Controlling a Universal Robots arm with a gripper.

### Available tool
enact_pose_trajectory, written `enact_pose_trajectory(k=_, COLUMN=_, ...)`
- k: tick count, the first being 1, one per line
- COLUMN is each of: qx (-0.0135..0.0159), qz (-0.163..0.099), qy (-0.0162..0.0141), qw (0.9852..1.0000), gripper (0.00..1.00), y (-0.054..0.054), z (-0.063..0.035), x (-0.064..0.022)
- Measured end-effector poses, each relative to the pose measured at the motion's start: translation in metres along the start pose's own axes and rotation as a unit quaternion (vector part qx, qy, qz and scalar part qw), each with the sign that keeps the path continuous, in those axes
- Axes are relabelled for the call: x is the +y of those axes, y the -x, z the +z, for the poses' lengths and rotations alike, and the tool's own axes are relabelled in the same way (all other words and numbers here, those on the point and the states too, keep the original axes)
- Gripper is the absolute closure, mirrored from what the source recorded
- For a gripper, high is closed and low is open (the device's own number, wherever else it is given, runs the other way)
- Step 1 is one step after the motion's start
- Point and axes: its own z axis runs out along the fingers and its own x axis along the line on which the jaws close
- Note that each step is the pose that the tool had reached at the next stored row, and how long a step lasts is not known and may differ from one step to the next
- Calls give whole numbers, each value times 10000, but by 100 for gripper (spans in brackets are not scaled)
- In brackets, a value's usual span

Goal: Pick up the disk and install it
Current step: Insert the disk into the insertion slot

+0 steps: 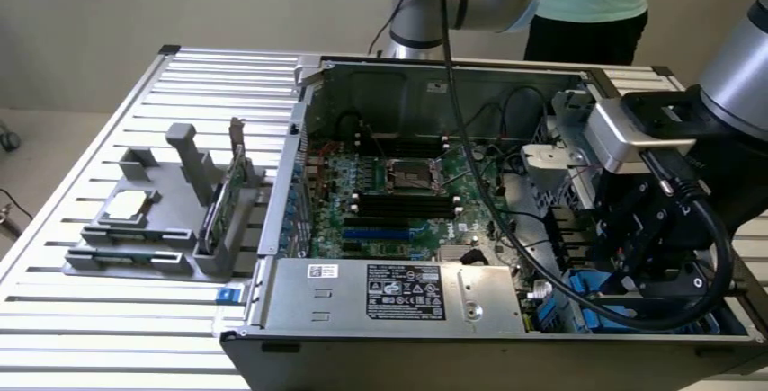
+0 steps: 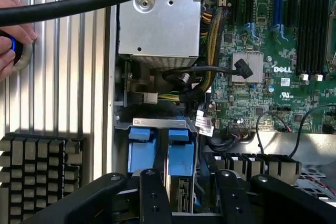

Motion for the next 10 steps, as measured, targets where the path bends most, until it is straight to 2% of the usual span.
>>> enact_pose_trajectory(k=5, qx=0, qz=-2, qy=1, qw=10000, gripper=60, y=7, z=-2, x=-3)
enact_pose_trajectory(k=10, qx=1, qz=-40, qy=0, qw=10000, gripper=60, y=20, z=-21, x=-44)
